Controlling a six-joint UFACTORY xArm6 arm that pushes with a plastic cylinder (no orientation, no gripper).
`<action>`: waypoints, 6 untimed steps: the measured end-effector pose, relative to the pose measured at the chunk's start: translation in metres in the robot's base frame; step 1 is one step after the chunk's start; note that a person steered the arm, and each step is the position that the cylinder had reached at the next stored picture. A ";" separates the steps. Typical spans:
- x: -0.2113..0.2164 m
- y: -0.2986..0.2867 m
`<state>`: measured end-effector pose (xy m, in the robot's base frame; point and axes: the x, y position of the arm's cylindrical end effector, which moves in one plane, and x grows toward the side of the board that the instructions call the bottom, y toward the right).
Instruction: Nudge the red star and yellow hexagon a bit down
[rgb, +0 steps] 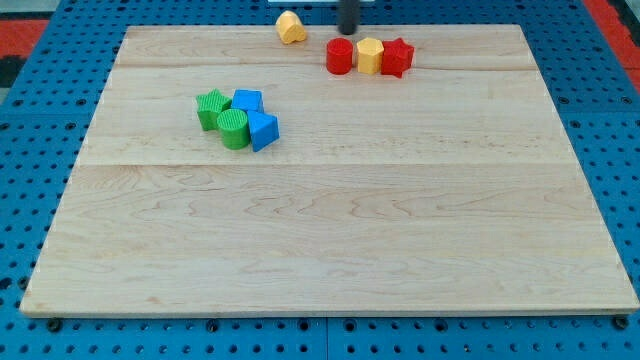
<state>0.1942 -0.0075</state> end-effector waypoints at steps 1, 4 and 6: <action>0.000 -0.146; 0.014 -0.248; 0.000 -0.240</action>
